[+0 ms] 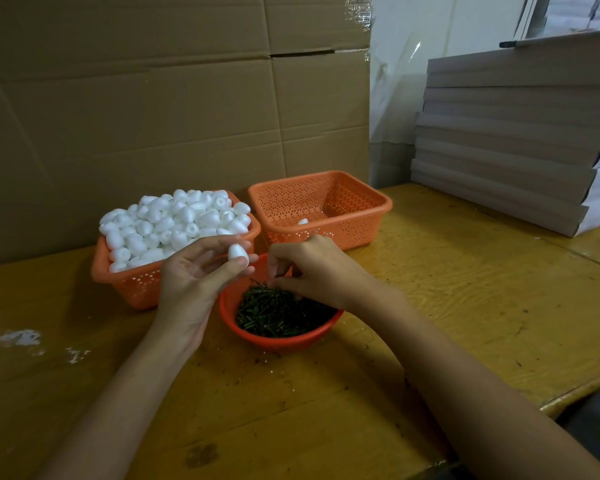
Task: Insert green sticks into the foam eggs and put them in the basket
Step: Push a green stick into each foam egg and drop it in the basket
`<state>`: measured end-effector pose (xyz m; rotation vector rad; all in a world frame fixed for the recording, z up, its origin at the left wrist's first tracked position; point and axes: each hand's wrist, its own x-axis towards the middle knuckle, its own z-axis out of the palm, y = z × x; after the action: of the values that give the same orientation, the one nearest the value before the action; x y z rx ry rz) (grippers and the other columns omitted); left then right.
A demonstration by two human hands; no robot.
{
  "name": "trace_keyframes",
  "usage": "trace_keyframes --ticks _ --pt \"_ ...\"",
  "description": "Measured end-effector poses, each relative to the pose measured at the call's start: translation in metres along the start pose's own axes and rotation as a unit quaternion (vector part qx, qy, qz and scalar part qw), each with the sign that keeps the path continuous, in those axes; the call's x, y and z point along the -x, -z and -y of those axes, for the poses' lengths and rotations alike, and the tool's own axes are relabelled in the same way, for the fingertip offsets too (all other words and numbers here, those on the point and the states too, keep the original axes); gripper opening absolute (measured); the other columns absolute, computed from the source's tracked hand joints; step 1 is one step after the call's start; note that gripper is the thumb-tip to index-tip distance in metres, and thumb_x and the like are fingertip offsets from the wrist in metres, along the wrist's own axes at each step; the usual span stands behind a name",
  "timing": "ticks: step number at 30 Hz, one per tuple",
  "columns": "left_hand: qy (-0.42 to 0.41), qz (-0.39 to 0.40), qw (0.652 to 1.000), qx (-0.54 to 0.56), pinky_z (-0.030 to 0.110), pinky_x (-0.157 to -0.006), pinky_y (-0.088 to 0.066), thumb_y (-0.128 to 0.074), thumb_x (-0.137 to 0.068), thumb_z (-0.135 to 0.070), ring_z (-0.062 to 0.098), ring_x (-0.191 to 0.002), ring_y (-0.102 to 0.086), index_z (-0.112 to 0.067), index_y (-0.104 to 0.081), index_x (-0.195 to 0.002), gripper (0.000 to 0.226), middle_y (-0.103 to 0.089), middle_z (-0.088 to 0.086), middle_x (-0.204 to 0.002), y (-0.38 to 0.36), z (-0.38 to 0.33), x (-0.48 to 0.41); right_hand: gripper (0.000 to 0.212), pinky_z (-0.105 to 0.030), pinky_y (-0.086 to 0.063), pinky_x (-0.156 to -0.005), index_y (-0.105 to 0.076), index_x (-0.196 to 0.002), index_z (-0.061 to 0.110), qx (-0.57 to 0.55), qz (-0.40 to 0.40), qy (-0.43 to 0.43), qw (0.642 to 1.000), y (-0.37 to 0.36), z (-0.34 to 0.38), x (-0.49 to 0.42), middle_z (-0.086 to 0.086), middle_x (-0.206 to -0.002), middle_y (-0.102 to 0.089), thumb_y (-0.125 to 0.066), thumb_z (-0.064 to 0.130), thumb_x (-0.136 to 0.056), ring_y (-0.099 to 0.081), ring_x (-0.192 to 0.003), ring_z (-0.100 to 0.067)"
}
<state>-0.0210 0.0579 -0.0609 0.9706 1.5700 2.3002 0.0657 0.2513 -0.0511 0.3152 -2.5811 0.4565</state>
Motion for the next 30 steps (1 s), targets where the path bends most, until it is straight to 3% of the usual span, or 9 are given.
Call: trace_keyframes --ticks 8,14,19,30 --pt "0.006 0.019 1.000 0.020 0.028 -0.081 -0.064 -0.078 -0.081 -0.007 0.036 -0.107 -0.078 -0.020 -0.084 -0.100 0.024 -0.078 0.017 -0.117 0.0020 -0.0005 -0.0014 0.015 -0.033 -0.057 -0.077 -0.070 -0.096 0.018 0.006 -0.002 0.001 1.000 0.0004 0.0016 -0.0005 0.007 -0.093 -0.075 -0.082 0.020 -0.089 -0.070 -0.088 -0.007" --pt "0.002 0.029 1.000 0.008 0.027 -0.083 -0.063 -0.069 -0.093 0.007 0.036 -0.110 -0.077 -0.020 -0.084 -0.104 0.033 -0.078 0.018 -0.118 0.0059 0.0041 -0.0032 0.014 -0.035 -0.057 -0.079 -0.070 -0.096 0.017 0.003 -0.006 0.002 1.000 0.0017 0.0024 0.0000 0.006 -0.094 -0.075 -0.082 0.019 -0.088 -0.070 -0.090 -0.009" --pt "0.000 0.029 0.999 0.014 0.028 -0.083 -0.064 -0.080 -0.082 -0.007 0.036 -0.110 -0.077 -0.020 -0.083 -0.103 0.025 -0.077 0.015 -0.123 0.0040 0.0023 -0.0019 0.015 -0.036 -0.056 -0.077 -0.069 -0.096 0.016 -0.006 -0.013 0.002 1.000 0.0018 0.0027 0.0000 0.007 -0.091 -0.074 -0.082 0.019 -0.089 -0.070 -0.087 -0.008" --pt "0.014 0.016 1.000 0.007 0.030 -0.088 -0.064 -0.090 -0.070 -0.021 0.031 -0.117 -0.075 -0.024 -0.084 -0.104 0.035 -0.078 0.009 -0.123 0.0038 0.0022 -0.0013 0.013 -0.039 -0.057 -0.077 -0.069 -0.096 0.016 -0.008 -0.008 0.004 1.000 0.0030 0.0051 0.0004 0.005 -0.091 -0.075 -0.081 0.017 -0.089 -0.071 -0.087 -0.011"
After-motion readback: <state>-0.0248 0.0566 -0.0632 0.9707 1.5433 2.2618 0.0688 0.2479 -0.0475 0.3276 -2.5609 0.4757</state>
